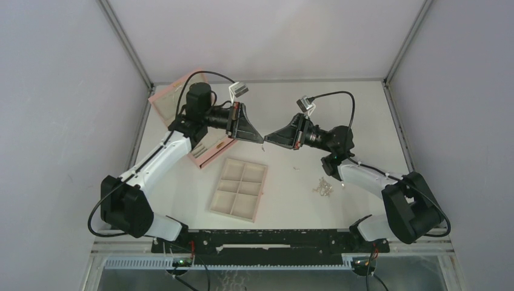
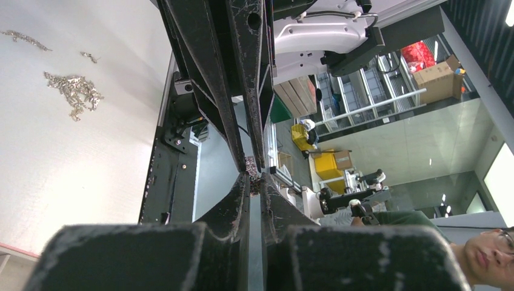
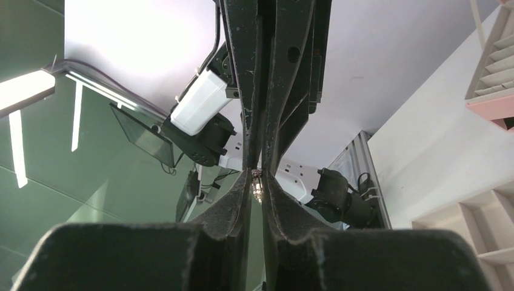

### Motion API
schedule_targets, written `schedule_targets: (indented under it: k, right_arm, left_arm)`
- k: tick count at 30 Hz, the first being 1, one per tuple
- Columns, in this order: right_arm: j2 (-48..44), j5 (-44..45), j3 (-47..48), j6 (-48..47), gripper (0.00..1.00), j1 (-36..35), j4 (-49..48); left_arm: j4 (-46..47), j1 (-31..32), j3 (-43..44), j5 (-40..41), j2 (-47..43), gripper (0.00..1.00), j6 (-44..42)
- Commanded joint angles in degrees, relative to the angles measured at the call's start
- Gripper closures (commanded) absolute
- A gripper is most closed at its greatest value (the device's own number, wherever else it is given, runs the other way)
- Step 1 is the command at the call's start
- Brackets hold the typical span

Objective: Organize the mixed jewelry
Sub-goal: Pick up the jewelry from the center of the board.

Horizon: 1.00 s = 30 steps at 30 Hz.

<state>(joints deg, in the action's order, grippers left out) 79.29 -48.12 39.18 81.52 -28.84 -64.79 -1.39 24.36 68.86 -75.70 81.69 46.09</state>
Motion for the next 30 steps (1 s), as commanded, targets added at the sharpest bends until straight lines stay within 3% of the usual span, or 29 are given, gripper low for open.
schedule_targets:
  k: [1,10,20,30]
  right_arm:
    - [0.3,0.84,2.31,0.69,0.83,0.17,-2.67]
    - [0.61,0.66,2.31,1.26,0.89,0.14,-3.67]
    - [0.26,0.08,2.31,1.28,0.96,0.28,-3.92]
    - [-0.45,-1.01,2.31,0.72,0.99,0.34,-2.99]
  left_arm:
    - [1.12,0.16,0.67,-1.4,-1.52,1.0,-0.07]
    - [1.12,0.16,0.65,-1.37,-1.38,0.99,0.05]
    - [1.08,-0.05,1.84,-0.83,-0.25,0.59,0.88]
    - [1.12,-0.63,2.04,-0.16,0.46,0.53,1.11]
